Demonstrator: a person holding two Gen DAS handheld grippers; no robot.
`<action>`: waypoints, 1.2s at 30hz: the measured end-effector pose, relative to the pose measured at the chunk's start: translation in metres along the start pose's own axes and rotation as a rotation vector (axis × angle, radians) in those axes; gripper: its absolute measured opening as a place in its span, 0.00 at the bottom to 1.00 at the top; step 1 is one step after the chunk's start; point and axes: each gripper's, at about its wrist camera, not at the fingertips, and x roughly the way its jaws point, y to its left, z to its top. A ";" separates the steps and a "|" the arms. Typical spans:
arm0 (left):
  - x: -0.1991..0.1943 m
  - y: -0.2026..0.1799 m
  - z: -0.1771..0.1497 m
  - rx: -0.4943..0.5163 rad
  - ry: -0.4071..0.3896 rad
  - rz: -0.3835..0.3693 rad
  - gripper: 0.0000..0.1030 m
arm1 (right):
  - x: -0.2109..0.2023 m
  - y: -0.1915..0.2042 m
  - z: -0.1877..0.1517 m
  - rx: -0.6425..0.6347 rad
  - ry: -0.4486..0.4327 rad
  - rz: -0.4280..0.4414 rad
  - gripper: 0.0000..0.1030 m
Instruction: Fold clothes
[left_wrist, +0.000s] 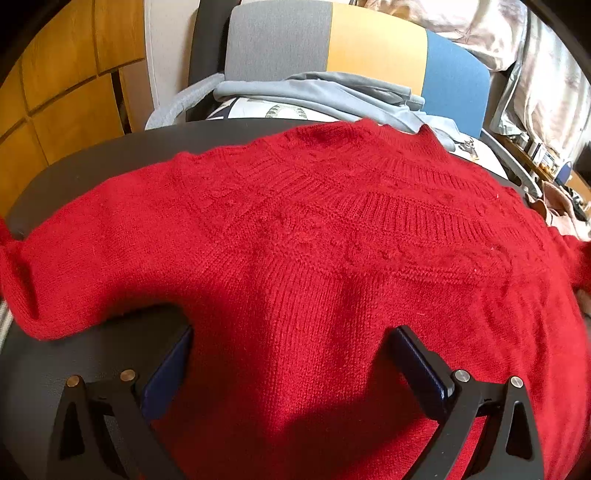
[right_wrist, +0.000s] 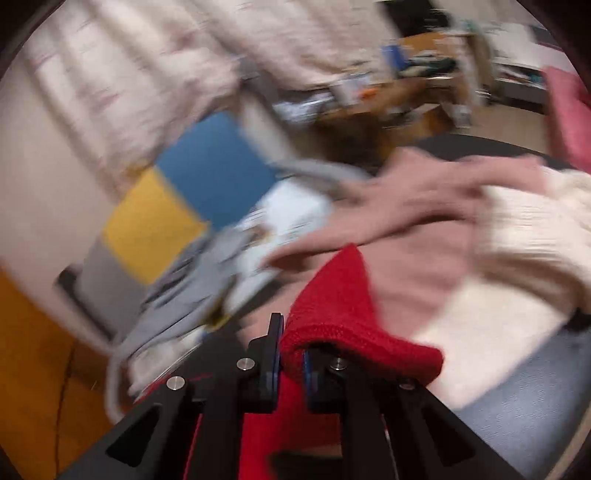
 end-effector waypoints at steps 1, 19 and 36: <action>-0.004 0.003 0.002 -0.014 0.002 -0.017 1.00 | 0.003 0.021 -0.005 -0.037 0.010 0.026 0.08; -0.033 0.053 0.006 -0.239 0.019 -0.157 1.00 | 0.121 0.264 -0.267 -0.361 0.501 0.422 0.12; -0.001 -0.065 0.051 0.022 0.015 -0.161 1.00 | 0.051 0.078 -0.227 -0.403 0.279 0.076 0.27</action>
